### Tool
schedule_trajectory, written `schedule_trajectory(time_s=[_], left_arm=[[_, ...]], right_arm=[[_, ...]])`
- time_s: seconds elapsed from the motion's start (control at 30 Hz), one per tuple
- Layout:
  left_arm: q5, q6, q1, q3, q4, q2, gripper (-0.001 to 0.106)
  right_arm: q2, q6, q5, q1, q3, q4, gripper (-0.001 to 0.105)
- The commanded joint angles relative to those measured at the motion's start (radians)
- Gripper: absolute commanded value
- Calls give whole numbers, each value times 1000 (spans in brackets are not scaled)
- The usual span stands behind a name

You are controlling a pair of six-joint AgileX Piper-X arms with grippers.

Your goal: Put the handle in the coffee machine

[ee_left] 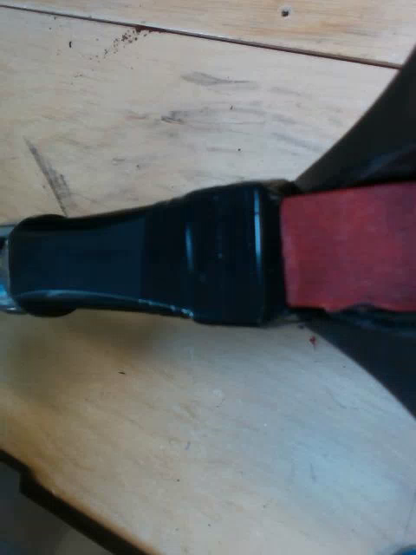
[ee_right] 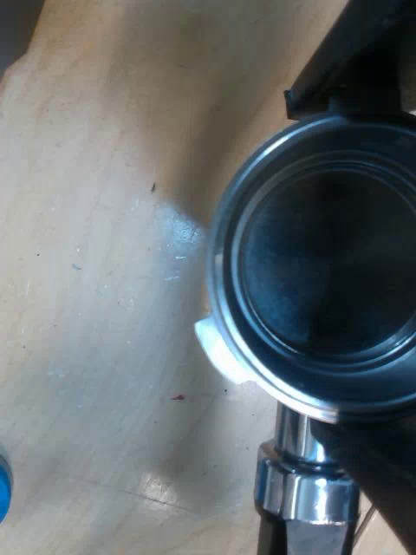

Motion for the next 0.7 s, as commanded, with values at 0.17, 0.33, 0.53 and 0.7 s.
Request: schedule_trajectory(time_s=[0.17,0.33,0.53,0.7], left_arm=[[52,12,-5,-1,-7,-2,0],[52,12,-5,-1,-7,-2,0],[49,12,-5,-6,-7,-2,0],[31,12,-5,-23,21,-2,0]], right_arm=[[-13,-8,-9,-2,-9,-7,54],[-13,-15,-9,-2,-9,-7,76],[-13,-15,-9,-2,-9,-7,75],[-36,-15,20,-2,-10,-7,75]])
